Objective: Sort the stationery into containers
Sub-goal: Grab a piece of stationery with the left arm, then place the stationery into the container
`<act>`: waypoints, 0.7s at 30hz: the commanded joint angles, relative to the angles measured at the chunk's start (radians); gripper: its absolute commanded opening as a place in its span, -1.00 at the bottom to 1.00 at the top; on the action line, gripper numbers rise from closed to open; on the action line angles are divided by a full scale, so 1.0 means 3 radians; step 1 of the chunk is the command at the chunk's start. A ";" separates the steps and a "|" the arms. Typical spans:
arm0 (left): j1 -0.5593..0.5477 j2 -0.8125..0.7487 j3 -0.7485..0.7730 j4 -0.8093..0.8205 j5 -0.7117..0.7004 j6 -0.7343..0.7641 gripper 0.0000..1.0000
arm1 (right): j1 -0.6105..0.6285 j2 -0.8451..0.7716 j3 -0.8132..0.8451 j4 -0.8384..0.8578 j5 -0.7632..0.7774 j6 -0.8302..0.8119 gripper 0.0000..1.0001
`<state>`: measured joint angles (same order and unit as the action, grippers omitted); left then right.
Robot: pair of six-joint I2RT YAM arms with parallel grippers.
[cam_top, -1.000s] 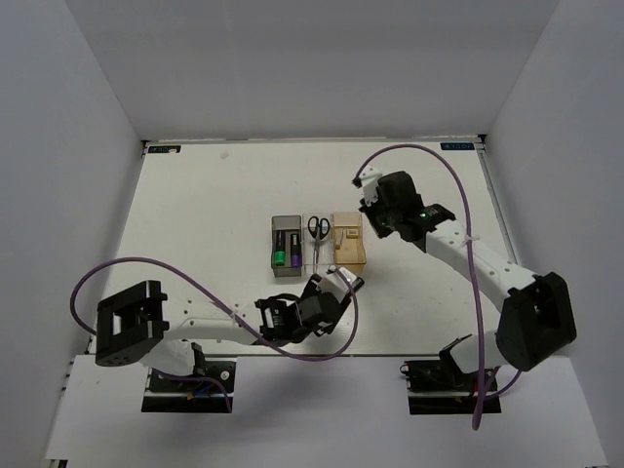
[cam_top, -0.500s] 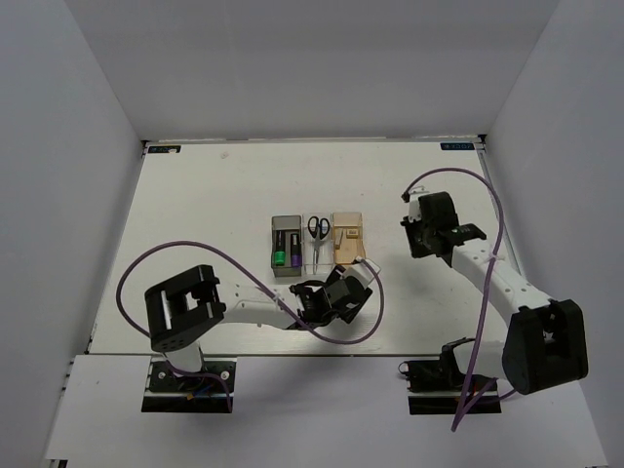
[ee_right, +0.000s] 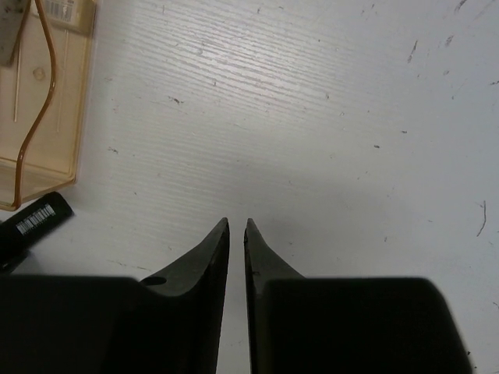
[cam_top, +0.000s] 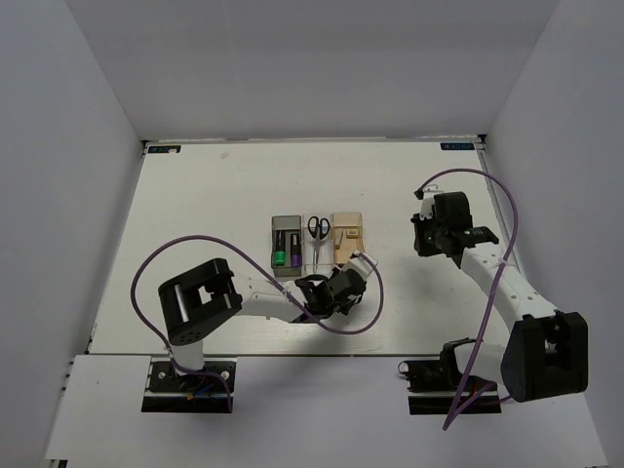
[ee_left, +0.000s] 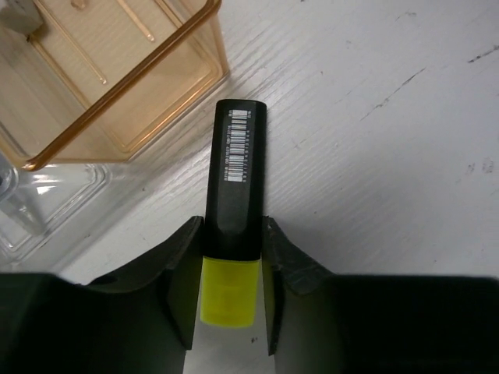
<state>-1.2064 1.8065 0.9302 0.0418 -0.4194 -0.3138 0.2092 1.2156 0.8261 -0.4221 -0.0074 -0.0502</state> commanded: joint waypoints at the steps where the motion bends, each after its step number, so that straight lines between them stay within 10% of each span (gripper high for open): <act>1: -0.0013 0.0007 -0.0028 -0.0022 0.0191 -0.0084 -0.19 | -0.0068 -0.0099 -0.0023 0.0047 -0.0128 0.0070 -0.67; 9: -0.0207 -0.0121 -0.0308 -0.0032 0.0161 -0.0294 -0.71 | -0.0176 -0.0166 -0.0023 0.0006 -0.0282 0.0091 -0.67; 14: -0.0396 -0.0610 -0.0212 -0.0384 -0.0043 -0.0253 -0.93 | -0.0222 -0.0166 -0.0044 -0.0091 -0.0517 0.0014 -0.06; 21: -0.0254 -0.1230 0.0018 -0.0814 -0.0141 -0.0171 -0.99 | -0.0253 -0.0171 -0.0028 -0.0117 -0.0660 -0.0022 -0.05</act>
<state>-1.3193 1.5417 0.8833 -0.1501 -0.4221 -0.3733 0.1413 1.1835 0.8188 -0.4480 -0.1688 -0.0463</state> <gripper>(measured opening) 0.420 0.472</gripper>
